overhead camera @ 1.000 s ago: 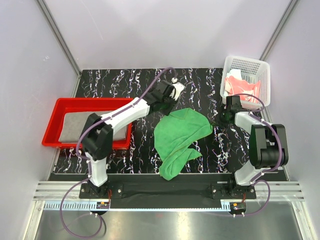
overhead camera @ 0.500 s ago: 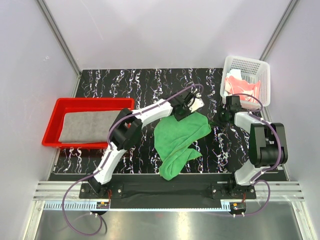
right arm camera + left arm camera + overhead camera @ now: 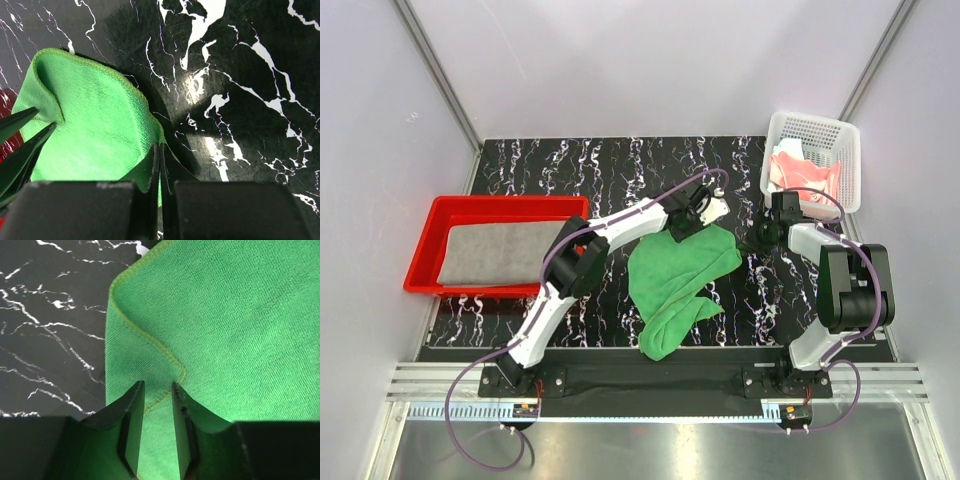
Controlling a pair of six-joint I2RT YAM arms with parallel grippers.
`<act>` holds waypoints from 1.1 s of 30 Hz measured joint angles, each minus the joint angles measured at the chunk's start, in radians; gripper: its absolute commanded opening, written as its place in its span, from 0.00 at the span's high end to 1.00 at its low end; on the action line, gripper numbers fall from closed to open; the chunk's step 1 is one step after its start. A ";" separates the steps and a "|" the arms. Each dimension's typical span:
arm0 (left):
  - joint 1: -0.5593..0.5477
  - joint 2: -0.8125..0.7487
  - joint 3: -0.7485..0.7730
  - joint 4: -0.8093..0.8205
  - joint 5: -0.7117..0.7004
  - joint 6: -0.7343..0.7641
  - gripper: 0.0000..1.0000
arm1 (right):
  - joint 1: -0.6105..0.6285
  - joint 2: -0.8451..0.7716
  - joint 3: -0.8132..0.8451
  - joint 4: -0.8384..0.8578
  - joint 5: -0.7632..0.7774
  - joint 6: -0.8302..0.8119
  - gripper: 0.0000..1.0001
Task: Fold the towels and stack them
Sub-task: Flatten out the crumpled towel
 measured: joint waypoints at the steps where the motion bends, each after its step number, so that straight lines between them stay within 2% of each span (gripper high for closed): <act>1: 0.000 0.006 0.001 0.000 0.002 0.000 0.70 | 0.000 0.000 0.000 0.000 0.000 0.000 1.00; 4: 0.000 0.012 0.002 0.000 0.008 -0.001 0.81 | 0.000 0.000 0.000 0.000 0.000 -0.001 1.00; 5: 0.000 0.012 0.003 0.000 0.010 -0.002 0.87 | 0.000 0.000 0.000 0.000 0.000 -0.001 1.00; 6: 0.000 0.013 0.005 0.000 0.011 -0.002 0.96 | 0.000 0.000 0.001 0.000 0.000 -0.002 1.00; 7: 0.000 0.013 0.006 0.000 0.011 -0.004 1.00 | 0.000 0.000 0.002 0.000 0.000 -0.003 1.00; 16: 0.023 0.006 0.008 0.008 0.051 -0.071 1.00 | 0.000 0.001 0.028 -0.009 0.005 -0.014 1.00; 24: 0.166 -0.050 -0.009 0.048 0.095 -0.190 1.00 | 0.000 0.016 0.051 0.014 -0.015 -0.019 1.00; 33: 0.285 -0.070 -0.032 0.063 0.160 -0.356 1.00 | 0.000 0.145 0.117 0.047 -0.107 -0.064 1.00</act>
